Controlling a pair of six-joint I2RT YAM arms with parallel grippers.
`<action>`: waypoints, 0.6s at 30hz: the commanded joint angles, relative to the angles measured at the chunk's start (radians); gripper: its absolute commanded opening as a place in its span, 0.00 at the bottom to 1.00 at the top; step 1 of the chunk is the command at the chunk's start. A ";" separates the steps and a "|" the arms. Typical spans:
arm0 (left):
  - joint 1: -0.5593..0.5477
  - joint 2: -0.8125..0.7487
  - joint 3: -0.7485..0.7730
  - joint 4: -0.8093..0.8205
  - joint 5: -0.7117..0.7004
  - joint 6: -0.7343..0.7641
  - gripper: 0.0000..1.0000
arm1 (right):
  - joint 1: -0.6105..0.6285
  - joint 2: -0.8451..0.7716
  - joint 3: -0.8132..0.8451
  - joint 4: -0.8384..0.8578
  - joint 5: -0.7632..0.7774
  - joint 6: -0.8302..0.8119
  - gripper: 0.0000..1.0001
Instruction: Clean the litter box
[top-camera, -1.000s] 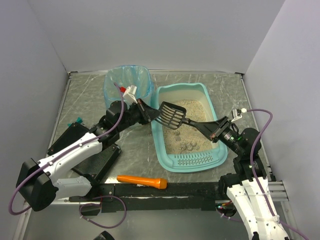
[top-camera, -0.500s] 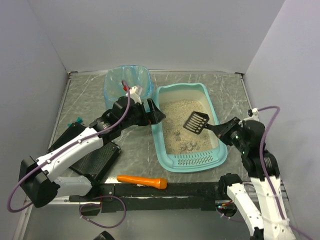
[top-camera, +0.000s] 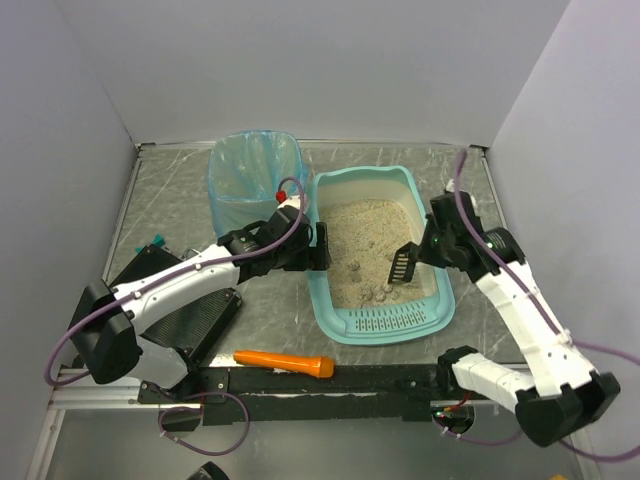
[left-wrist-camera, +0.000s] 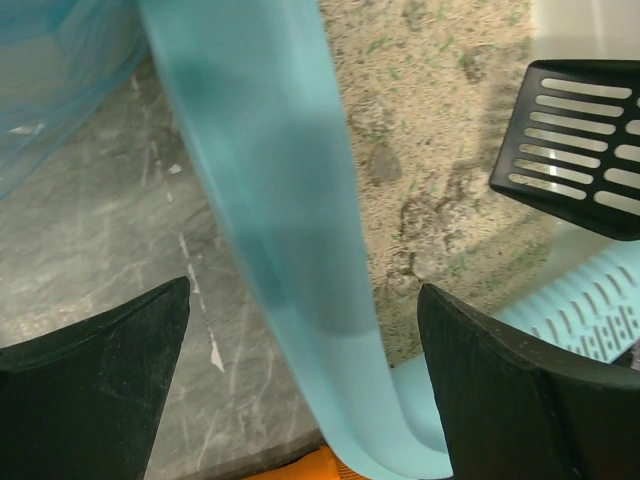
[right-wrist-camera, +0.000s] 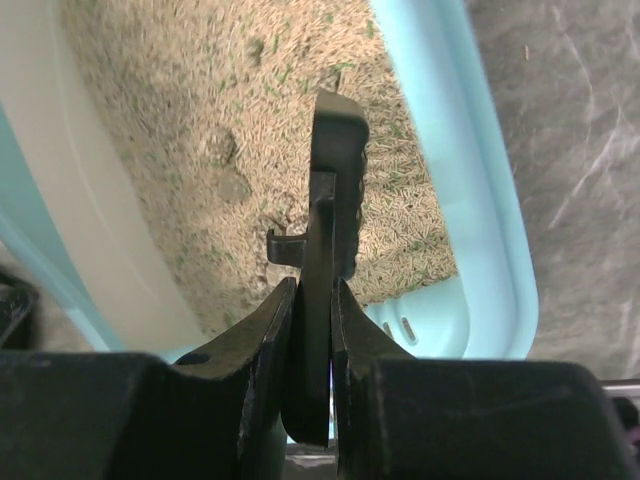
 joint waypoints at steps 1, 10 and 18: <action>-0.003 0.001 0.022 -0.035 -0.050 -0.013 0.99 | 0.058 0.074 0.051 -0.050 0.122 -0.061 0.00; -0.009 0.010 -0.038 0.090 0.054 -0.047 0.99 | 0.066 0.154 -0.004 -0.018 0.125 -0.059 0.00; -0.019 0.067 -0.050 0.113 0.074 -0.102 0.99 | 0.062 0.080 -0.170 0.206 0.031 0.063 0.00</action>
